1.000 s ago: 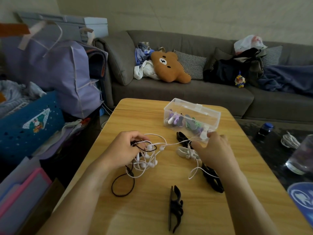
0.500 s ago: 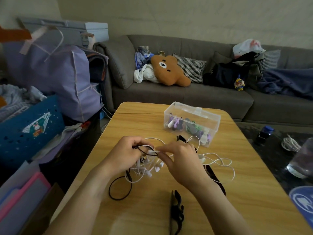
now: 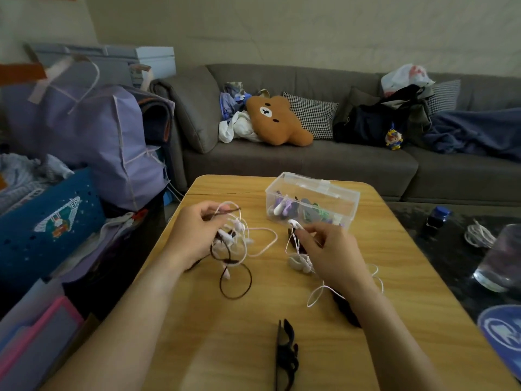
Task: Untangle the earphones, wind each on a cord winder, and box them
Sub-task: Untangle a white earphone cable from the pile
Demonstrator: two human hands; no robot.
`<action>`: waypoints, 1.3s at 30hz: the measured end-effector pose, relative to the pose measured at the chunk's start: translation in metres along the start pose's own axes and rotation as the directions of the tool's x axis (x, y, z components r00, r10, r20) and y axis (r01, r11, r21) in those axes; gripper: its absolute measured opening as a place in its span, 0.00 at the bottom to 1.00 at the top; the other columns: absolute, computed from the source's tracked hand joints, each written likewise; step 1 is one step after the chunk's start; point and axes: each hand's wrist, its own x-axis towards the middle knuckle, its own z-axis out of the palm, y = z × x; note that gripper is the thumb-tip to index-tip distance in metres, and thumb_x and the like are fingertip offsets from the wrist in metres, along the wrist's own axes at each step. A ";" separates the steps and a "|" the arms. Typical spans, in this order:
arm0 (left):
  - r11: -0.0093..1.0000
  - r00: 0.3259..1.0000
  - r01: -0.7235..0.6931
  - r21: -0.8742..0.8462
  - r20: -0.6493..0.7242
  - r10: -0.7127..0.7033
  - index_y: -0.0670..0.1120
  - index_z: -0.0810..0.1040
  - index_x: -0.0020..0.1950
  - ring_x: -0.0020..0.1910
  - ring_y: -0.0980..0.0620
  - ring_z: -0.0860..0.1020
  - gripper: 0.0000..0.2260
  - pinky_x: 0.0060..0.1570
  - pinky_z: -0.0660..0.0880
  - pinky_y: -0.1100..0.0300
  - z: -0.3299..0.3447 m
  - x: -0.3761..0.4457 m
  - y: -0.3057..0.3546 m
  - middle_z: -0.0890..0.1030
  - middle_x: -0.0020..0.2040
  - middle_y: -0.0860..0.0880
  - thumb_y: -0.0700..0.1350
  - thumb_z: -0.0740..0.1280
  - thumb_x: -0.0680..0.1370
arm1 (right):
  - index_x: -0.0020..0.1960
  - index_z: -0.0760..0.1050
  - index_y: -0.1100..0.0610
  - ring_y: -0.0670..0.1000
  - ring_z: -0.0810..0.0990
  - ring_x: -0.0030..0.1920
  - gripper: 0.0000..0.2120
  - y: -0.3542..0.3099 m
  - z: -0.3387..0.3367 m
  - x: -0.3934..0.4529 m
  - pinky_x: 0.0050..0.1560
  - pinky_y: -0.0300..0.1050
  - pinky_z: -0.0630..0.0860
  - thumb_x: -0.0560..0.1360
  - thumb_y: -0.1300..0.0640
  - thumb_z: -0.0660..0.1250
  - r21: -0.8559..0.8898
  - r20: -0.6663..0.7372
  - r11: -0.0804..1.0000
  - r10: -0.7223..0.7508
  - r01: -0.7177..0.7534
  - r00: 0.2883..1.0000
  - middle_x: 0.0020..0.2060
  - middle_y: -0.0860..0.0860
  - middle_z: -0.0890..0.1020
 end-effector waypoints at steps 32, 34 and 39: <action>0.816 0.946 0.280 -0.505 0.289 -0.145 0.42 0.72 0.54 0.43 0.38 0.82 0.06 0.53 0.77 0.44 0.074 -0.038 0.023 0.79 0.40 0.43 0.40 0.56 0.85 | 0.53 0.77 0.57 0.47 0.72 0.32 0.10 0.011 -0.047 0.004 0.26 0.38 0.67 0.84 0.56 0.58 0.657 -0.229 0.744 0.044 0.121 0.972 0.34 0.48 0.76; 0.788 0.962 0.239 -0.568 0.252 -0.110 0.41 0.73 0.57 0.33 0.47 0.76 0.05 0.43 0.77 0.49 0.065 -0.040 0.022 0.75 0.34 0.46 0.38 0.59 0.83 | 0.52 0.78 0.56 0.47 0.74 0.35 0.11 0.014 -0.045 0.006 0.31 0.39 0.71 0.84 0.54 0.59 0.541 -0.279 0.827 0.005 0.153 0.960 0.36 0.48 0.77; 0.984 0.993 0.002 -0.176 0.118 0.019 0.53 0.75 0.61 0.25 0.58 0.72 0.11 0.26 0.69 0.65 0.032 -0.034 0.017 0.79 0.30 0.52 0.43 0.68 0.80 | 0.52 0.79 0.58 0.48 0.78 0.37 0.09 0.017 -0.044 0.006 0.28 0.40 0.74 0.83 0.54 0.62 0.496 -0.355 0.855 0.042 0.150 0.934 0.40 0.52 0.79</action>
